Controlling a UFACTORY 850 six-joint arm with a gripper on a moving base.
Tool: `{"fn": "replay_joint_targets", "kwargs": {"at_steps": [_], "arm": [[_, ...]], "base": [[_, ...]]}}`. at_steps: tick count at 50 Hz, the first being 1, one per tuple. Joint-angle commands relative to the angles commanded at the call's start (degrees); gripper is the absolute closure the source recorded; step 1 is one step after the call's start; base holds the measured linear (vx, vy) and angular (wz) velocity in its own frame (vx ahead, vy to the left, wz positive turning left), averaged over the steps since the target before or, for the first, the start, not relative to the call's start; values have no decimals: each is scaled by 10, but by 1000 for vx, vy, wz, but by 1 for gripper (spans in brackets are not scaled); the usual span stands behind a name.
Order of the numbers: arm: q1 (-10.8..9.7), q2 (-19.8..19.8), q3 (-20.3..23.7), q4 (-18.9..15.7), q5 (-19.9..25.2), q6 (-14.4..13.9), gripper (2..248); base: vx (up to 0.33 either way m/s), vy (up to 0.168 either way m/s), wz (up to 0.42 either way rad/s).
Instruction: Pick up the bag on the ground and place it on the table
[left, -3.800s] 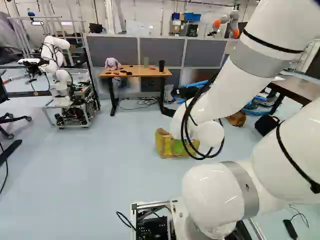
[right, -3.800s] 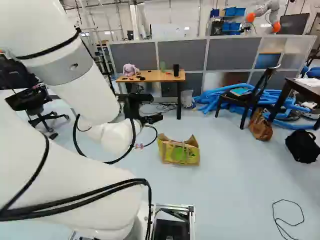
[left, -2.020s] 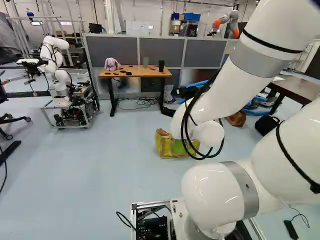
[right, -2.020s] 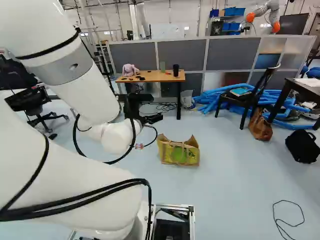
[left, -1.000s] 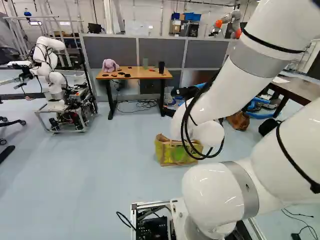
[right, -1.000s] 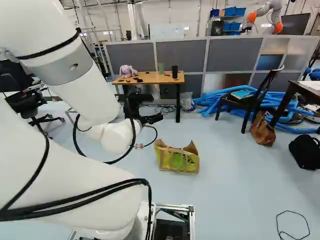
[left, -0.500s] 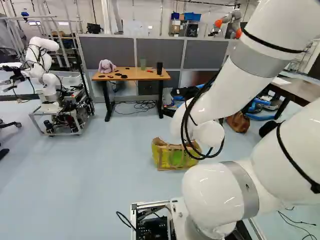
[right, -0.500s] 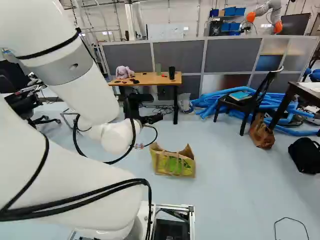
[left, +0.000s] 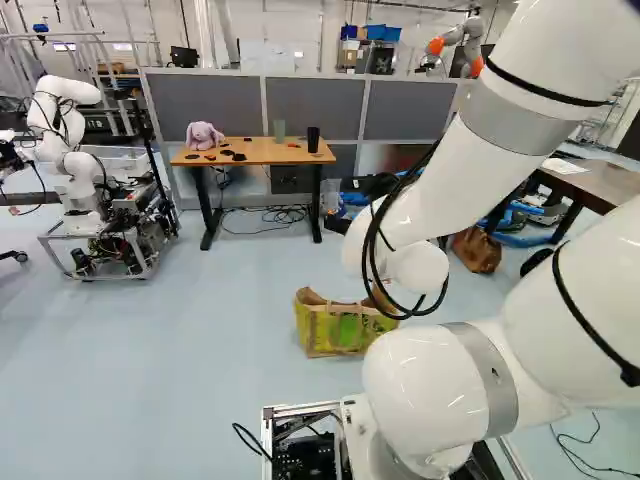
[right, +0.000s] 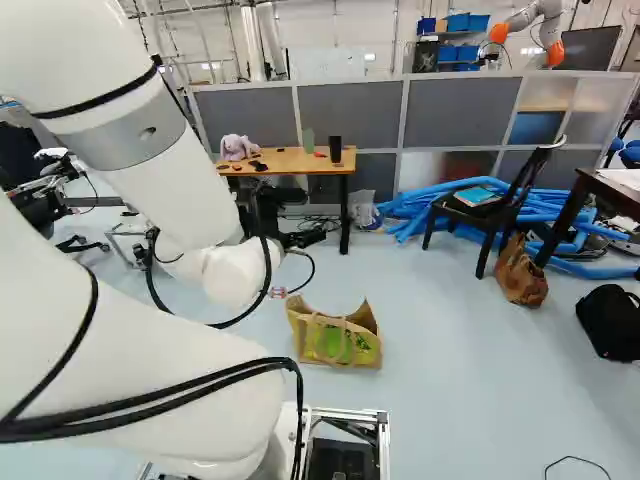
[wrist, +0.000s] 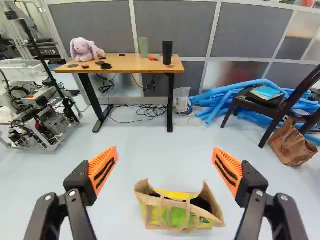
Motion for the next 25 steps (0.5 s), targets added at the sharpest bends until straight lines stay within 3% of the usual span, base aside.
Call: {"fn": "replay_joint_targets", "kwargs": {"at_steps": [25], "arm": [[0,0,0,0,0,0,3]], "base": [[221,-67,-6]]}}
